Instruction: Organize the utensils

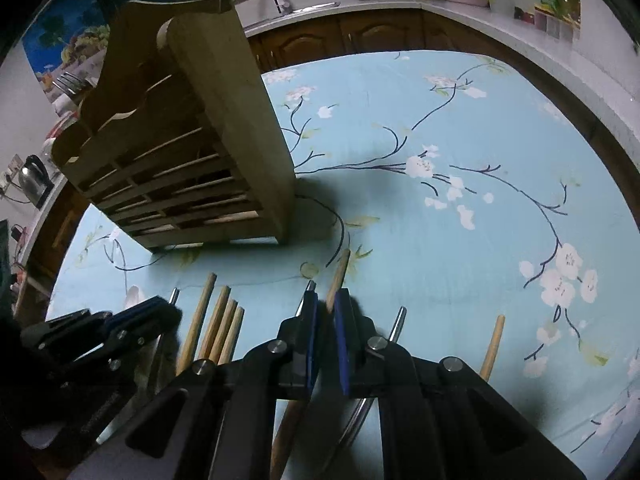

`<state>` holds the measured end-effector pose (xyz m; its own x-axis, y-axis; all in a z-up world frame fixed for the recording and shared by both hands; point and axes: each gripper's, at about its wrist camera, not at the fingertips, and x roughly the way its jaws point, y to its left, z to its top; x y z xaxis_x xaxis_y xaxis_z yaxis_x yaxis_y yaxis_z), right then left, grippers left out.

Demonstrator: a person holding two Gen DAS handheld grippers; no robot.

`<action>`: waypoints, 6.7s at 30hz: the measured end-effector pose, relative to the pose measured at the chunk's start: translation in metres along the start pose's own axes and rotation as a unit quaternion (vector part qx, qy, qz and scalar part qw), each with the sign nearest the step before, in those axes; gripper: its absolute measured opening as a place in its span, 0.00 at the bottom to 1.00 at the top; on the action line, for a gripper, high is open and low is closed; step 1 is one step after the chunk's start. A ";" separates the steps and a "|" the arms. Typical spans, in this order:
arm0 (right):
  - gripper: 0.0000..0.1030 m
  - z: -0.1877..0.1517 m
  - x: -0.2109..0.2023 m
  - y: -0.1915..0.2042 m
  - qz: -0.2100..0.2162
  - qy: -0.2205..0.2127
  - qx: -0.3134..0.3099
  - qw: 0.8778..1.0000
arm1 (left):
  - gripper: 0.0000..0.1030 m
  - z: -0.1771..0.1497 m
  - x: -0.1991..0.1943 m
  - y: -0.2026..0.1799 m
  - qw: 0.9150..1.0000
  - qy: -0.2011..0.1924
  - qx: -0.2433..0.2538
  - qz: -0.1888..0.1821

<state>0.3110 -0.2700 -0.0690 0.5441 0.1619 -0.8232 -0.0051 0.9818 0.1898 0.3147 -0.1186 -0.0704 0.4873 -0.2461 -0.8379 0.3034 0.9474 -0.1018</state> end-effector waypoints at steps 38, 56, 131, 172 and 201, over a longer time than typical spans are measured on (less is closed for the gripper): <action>0.05 -0.033 -0.201 0.026 0.149 -0.197 -0.024 0.969 | 0.03 -0.039 -0.218 0.035 0.973 -0.184 -0.069 -0.121; 0.05 0.016 -0.231 0.026 0.143 -0.257 -0.030 0.955 | 0.03 0.014 -0.257 0.050 0.956 -0.261 -0.072 -0.114; 0.98 0.039 -0.186 0.000 0.130 -0.322 0.052 0.936 | 0.91 0.019 -0.188 0.094 0.943 -0.282 -0.175 -0.039; 0.97 -0.078 -0.124 -0.061 0.019 -0.154 0.093 0.984 | 0.88 -0.048 -0.113 0.023 0.991 -0.118 -0.068 -0.010; 0.32 -0.038 -0.038 -0.069 -0.047 -0.057 0.078 0.994 | 0.20 0.006 0.006 -0.018 1.000 0.002 0.004 -0.021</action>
<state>0.2585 -0.3401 -0.0715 0.6277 0.0488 -0.7769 0.1760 0.9633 0.2027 0.3167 -0.1383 -0.0706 0.4707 -0.2856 -0.8348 0.3309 0.9342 -0.1330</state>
